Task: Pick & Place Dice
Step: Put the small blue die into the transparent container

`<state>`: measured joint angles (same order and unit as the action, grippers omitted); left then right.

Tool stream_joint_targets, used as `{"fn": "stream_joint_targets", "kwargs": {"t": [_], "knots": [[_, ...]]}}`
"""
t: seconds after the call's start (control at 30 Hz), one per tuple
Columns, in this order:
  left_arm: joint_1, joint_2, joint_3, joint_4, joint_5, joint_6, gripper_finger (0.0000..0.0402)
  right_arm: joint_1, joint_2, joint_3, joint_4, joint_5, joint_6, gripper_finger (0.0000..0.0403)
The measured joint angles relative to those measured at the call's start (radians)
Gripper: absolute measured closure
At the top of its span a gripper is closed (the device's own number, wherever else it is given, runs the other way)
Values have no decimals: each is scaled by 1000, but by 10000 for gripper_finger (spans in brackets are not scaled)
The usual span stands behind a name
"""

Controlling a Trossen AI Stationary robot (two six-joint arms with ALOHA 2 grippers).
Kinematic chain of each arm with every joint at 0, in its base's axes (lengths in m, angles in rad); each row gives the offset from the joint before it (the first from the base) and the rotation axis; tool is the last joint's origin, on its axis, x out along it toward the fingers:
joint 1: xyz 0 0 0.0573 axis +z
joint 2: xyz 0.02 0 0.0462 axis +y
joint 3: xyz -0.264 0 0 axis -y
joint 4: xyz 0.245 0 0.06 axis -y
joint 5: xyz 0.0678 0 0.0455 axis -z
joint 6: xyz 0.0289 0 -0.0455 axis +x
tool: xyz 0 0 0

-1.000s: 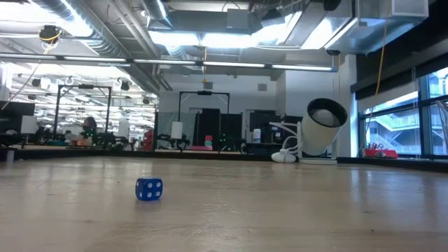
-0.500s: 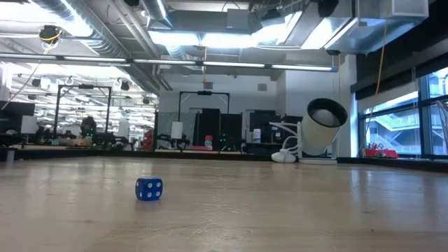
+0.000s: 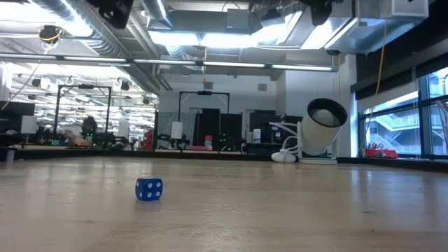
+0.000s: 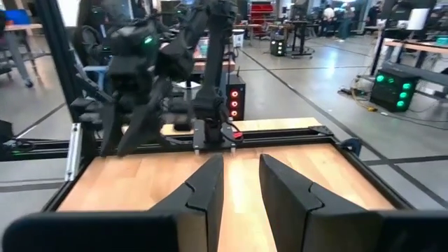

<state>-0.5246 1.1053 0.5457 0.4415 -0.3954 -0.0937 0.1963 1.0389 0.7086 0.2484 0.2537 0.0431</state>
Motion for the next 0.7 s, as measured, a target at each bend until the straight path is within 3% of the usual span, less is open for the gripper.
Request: {"fn": "stream_joint_targets", "kwargs": {"t": [0.43,0.7], "knots": [[-25,276,2,73,-14,-159,315,0,0,0,34,30,0,309],[-25,463,45,142,63,-184,313,0,0,0,36,26,0,309]]}}
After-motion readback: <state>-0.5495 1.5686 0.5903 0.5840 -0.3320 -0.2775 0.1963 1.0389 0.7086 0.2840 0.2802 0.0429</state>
